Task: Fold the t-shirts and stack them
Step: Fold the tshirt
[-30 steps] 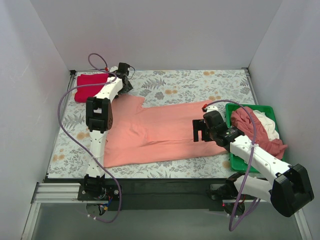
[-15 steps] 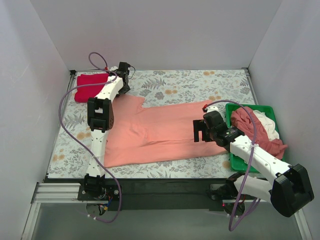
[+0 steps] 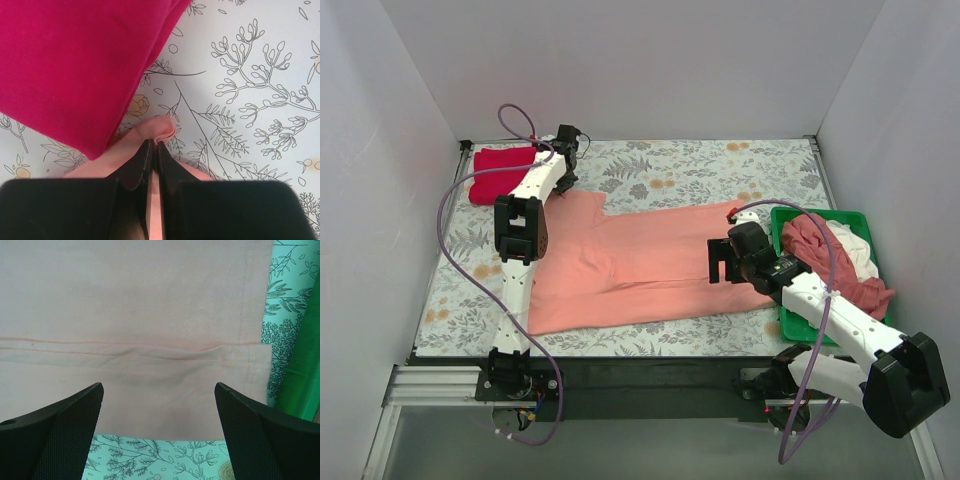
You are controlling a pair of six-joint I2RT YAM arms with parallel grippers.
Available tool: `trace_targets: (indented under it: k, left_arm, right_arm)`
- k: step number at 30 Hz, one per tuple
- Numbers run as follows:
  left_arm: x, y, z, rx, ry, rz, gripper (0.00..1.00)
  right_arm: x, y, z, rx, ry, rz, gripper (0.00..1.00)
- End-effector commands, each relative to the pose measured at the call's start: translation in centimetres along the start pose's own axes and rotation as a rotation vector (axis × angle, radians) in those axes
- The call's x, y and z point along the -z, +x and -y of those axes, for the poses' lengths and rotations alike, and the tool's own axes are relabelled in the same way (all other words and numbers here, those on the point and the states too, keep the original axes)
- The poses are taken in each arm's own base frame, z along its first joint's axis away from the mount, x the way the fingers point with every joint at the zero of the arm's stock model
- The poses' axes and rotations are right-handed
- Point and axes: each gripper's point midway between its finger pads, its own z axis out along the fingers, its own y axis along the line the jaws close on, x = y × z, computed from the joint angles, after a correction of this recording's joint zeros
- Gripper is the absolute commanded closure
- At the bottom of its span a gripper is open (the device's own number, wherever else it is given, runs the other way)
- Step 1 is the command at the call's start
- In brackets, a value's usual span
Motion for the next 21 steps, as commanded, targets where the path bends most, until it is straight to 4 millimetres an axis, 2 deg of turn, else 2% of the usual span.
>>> trace_targets:
  k: [1, 2, 4, 5, 7, 8, 10, 11, 12, 13, 14, 15, 16, 17, 18, 19, 20, 21]
  left_arm:
    - [-0.3, 1.9, -0.8, -0.046, -0.009, -0.052, 1.00]
    - [0.6, 0.8, -0.5, -0.031, 0.013, -0.024, 1.00]
    - [1.5, 0.4, -0.4, -0.038, 0.038, -0.016, 1.00]
    - [2.7, -0.6, -0.1, -0.028, 0.062, 0.008, 1.00]
    - [3.4, -0.4, -0.3, -0.049, 0.070, 0.015, 1.00]
    - [4.8, -1.5, 0.0, -0.037, 0.094, 0.051, 1.00]
    - [5.9, -1.5, 0.2, -0.047, 0.107, 0.068, 1.00]
    - [6.0, -1.2, 0.1, -0.056, 0.111, 0.070, 1.00]
    - [7.2, -1.5, 0.4, -0.057, 0.129, 0.085, 1.00]
    - [7.5, -1.4, 0.4, -0.058, 0.128, 0.090, 1.00]
    - [7.5, -0.7, 0.2, -0.066, 0.121, 0.082, 1.00]
    - [8.5, -0.9, 0.3, -0.064, 0.129, 0.098, 1.00]
    - [8.7, -0.6, 0.1, -0.062, 0.120, 0.098, 1.00]
    - [9.1, -0.6, 0.0, -0.053, 0.119, 0.104, 1.00]
    - [9.1, 0.2, -0.1, -0.064, 0.120, 0.095, 1.00]
    - [9.8, -0.1, -0.1, -0.057, 0.133, 0.104, 1.00]
    - [10.0, -0.2, -0.2, -0.054, 0.135, 0.114, 1.00]
    - [10.0, 0.2, -0.4, -0.062, 0.125, 0.115, 1.00]
  right_arm:
    - [0.5, -1.8, 0.7, -0.017, 0.042, 0.059, 0.02]
    - [0.5, -2.2, 1.3, -0.046, 0.082, 0.076, 0.02]
    - [0.4, -3.2, 1.9, -0.067, 0.121, 0.093, 0.02]
    - [0.2, -4.1, 1.9, -0.076, 0.131, 0.097, 0.02]
    - [0.1, -5.6, 2.0, -0.082, 0.150, 0.111, 0.02]
    - [-0.3, -7.0, 2.1, -0.083, 0.165, 0.117, 0.02]
    - [-0.8, -8.4, 2.4, -0.076, 0.195, 0.122, 0.02]
    - [-1.5, -9.9, 3.0, -0.074, 0.241, 0.128, 0.02]
    - [-2.0, -10.5, 3.5, -0.076, 0.270, 0.127, 0.02]
    - [-2.5, -11.2, 3.8, -0.078, 0.290, 0.125, 0.02]
    - [-4.1, -11.0, 4.3, -0.082, 0.311, 0.088, 0.02]
    - [-4.4, -12.7, 4.2, -0.102, 0.311, 0.107, 0.02]
    - [-5.1, -13.1, 4.2, -0.118, 0.308, 0.101, 0.02]
    - [-6.7, -12.8, 4.6, -0.121, 0.327, 0.065, 0.02]
    - [-6.9, -14.6, 4.5, -0.137, 0.325, 0.092, 0.02]
    - [-7.4, -15.3, 4.8, -0.143, 0.346, 0.099, 0.02]
    - [-8.9, -15.2, 5.3, -0.143, 0.370, 0.075, 0.02]
    - [-9.5, -15.6, 5.4, -0.142, 0.376, 0.073, 0.02]
